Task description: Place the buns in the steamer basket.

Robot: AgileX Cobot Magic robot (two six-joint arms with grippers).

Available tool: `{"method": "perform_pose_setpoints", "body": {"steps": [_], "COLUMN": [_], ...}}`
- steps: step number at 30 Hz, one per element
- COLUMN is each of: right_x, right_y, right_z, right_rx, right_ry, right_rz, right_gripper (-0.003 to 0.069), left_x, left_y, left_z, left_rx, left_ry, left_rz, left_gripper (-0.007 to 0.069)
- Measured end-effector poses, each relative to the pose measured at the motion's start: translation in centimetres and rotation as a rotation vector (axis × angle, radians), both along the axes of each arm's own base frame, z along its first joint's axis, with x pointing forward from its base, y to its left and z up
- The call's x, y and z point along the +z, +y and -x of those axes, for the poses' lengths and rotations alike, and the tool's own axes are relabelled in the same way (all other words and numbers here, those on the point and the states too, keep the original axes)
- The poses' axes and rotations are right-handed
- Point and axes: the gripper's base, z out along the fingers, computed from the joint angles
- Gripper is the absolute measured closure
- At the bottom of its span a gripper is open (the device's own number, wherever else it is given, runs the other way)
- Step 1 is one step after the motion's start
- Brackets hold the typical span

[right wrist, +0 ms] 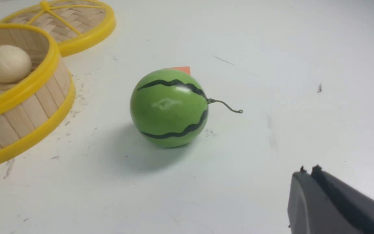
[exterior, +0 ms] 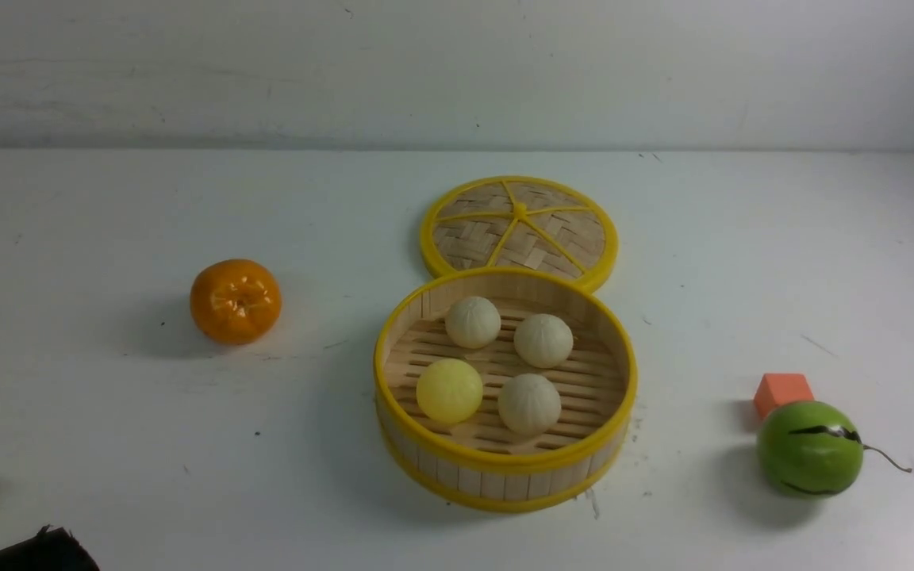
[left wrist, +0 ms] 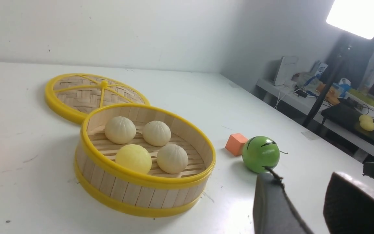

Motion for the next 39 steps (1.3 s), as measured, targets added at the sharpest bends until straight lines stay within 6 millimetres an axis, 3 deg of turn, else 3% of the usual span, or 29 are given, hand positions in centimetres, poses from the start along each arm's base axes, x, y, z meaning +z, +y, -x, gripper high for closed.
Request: {"method": "perform_pose_setpoints", "body": {"steps": [4,31,34,39], "right_x": [-0.1,-0.1,-0.1,-0.1], "right_y": [0.2,0.4,0.4,0.4], "right_z": [0.0,0.0,0.0,0.0], "right_rx": [0.013,0.004,0.004,0.004], "right_ry": [0.021,0.023,0.023,0.023], "right_rz": [0.073,0.019,0.019,0.019], "right_gripper": [0.0658,0.0633,0.0630,0.0627], "left_x": [0.0,0.3,0.1,-2.4], "left_y": [0.0,0.1,0.5,2.2], "left_z": [0.0,-0.2,-0.5,-0.8], "left_rx": [0.000,0.023,0.118,0.435], "left_ry": [0.000,-0.055,-0.075,-0.091], "left_rz": [0.000,0.044,0.082,0.083], "left_gripper": [0.0387,0.0387,0.0387,0.0387]}}
